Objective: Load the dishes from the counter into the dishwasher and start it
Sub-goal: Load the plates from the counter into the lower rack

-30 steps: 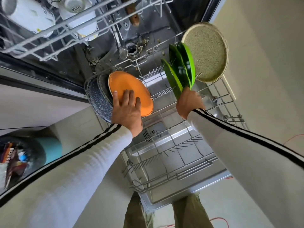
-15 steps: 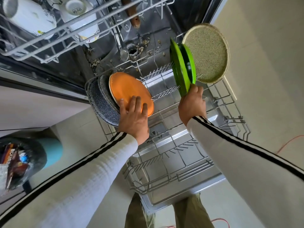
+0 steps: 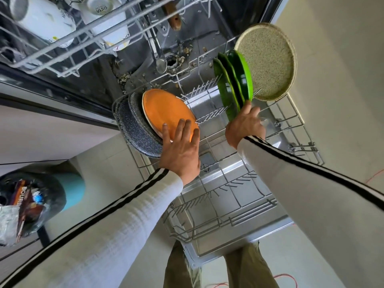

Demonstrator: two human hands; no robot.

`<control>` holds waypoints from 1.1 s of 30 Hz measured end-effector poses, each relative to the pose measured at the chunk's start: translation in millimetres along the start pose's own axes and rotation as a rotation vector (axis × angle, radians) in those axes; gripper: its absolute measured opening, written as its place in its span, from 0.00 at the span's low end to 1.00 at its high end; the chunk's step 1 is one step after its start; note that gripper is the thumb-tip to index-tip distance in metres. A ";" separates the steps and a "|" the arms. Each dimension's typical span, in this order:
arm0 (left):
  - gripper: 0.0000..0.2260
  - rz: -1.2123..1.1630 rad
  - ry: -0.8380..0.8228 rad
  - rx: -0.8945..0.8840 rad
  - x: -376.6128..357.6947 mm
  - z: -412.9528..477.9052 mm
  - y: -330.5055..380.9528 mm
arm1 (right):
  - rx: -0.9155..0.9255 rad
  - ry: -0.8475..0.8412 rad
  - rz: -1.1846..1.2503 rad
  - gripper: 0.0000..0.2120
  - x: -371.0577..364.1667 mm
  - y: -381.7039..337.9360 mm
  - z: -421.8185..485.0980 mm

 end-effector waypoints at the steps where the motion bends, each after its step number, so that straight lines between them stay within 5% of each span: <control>1: 0.36 0.000 0.002 0.000 0.4 -0.3 0.1 | 0.004 0.004 0.017 0.32 0.5 0.9 -2.9; 7: 0.35 -0.015 -0.043 -0.008 6.8 -18.2 4.9 | 0.166 0.011 -0.059 0.37 24.8 12.9 -38.8; 13: 0.30 -0.059 -0.078 -0.072 55.2 -71.2 4.0 | 0.421 -0.168 -0.189 0.34 66.6 15.8 -121.7; 20: 0.29 -0.122 -0.061 -0.006 160.2 -174.3 -1.7 | 0.434 -0.186 -0.171 0.30 165.0 4.5 -252.9; 33: 0.31 -0.353 0.030 0.455 255.3 -403.8 -15.4 | 0.923 -0.167 -0.246 0.29 273.6 -64.5 -441.0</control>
Point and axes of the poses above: each hand's wrist, its own z-axis towards the middle knuckle, its own x-axis out of the back of the hand, y = z × x, the point moved 5 cm from there along z, towards the middle knuckle, and after that the axes turned 5 degrees about z, right-handed, at the moved point
